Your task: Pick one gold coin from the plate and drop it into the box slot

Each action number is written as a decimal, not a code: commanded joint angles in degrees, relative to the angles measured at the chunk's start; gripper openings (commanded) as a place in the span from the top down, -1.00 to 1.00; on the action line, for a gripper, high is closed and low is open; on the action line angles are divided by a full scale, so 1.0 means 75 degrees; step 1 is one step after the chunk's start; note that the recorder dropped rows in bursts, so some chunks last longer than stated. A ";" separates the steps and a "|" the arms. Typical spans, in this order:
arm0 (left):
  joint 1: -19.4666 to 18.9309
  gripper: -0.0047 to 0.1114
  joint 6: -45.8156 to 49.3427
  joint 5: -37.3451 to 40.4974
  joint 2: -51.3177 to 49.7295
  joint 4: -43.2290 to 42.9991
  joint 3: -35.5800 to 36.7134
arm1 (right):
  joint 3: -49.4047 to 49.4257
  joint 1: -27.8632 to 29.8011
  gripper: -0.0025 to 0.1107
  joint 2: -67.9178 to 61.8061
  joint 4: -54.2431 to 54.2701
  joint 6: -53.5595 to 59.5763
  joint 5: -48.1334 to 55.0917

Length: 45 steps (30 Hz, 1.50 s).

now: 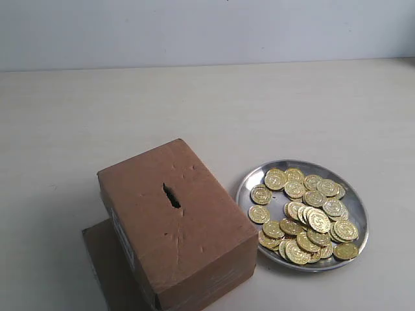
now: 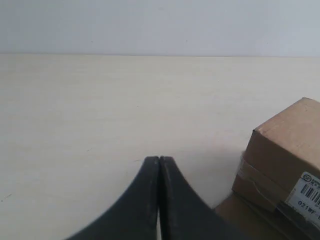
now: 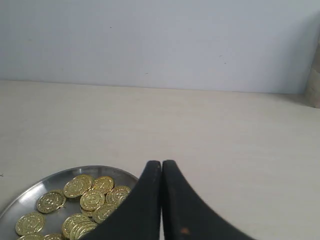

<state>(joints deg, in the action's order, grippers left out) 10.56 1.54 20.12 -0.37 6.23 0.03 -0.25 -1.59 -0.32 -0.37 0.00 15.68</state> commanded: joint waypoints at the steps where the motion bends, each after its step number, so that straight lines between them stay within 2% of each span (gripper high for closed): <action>1: 0.0035 0.92 -0.0027 -0.0012 0.0049 0.0018 -0.0004 | 0.0033 0.0031 0.96 0.0043 0.0005 0.0000 -0.0047; 6: 0.0035 0.92 0.0657 -0.0077 0.0049 -0.0082 -0.0004 | 0.0033 0.0031 0.96 0.0043 0.0005 0.0000 -0.0047; 9: 0.0035 0.92 0.0670 -0.0461 0.0049 -0.0052 -0.0004 | 0.0033 0.0031 0.96 0.0043 0.0005 0.0000 -0.0047; 13: 0.0035 0.92 0.0519 -0.0751 0.0049 0.0645 -0.0004 | 0.0033 0.0031 0.96 0.0043 0.0006 0.0000 -0.0062; 16: 0.0035 0.92 0.0510 -0.1014 0.0049 0.0753 -0.0004 | 0.0033 0.0031 0.96 0.0043 -0.0257 0.0000 -0.0144; 19: 0.0035 0.92 0.0495 -0.1324 0.0049 0.1663 -0.0004 | 0.0033 0.0031 0.96 0.0043 -0.0212 -0.0093 -0.1168; 23: 0.0035 0.92 0.0481 -0.1772 0.0049 0.2790 -0.0004 | 0.0033 0.0031 0.96 0.0043 0.1538 -0.1191 -0.3378; 26: 0.0035 0.92 0.0481 -0.2223 0.0049 0.3956 -0.0004 | 0.0033 0.0031 0.96 0.0043 0.2059 -0.1617 -0.4851; 29: 0.0035 0.92 0.0463 -0.2350 0.0049 0.4885 -0.0004 | 0.0033 0.0031 0.96 0.0043 0.2209 -0.2389 -0.5198; 31: 0.0035 0.92 0.0447 -0.2368 0.0049 0.4926 -0.0023 | 0.0033 0.0031 0.96 0.0043 0.2209 -0.2957 -0.5317; 36: 0.0035 0.92 0.0447 -0.2587 0.0049 0.4926 -0.0051 | 0.0033 0.0031 0.96 0.0043 0.1918 -0.4724 -0.5088; 39: 0.0035 0.92 0.0447 -0.2386 0.0049 0.4926 -0.0051 | 0.0033 0.0031 0.96 0.0043 0.0589 -0.5203 -0.4449; 42: 0.0035 0.92 0.0682 -0.2100 0.0049 0.4889 -0.0109 | -0.0662 0.0031 0.96 0.0043 -0.1194 -0.5959 -0.1986; 44: 0.0035 0.92 0.1178 -0.1709 0.0049 0.4841 -0.0344 | -0.1241 0.0031 0.96 0.0043 -0.1433 -0.5826 -0.0502; 45: 0.0035 0.92 0.1436 -0.1491 0.0049 0.4835 -0.0518 | -0.1477 0.0031 0.96 -0.0022 -0.1321 -0.5465 -0.0265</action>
<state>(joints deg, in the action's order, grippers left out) 10.56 8.08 5.68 -0.37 42.77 -1.36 -6.88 -1.59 -0.32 -6.53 -42.92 3.18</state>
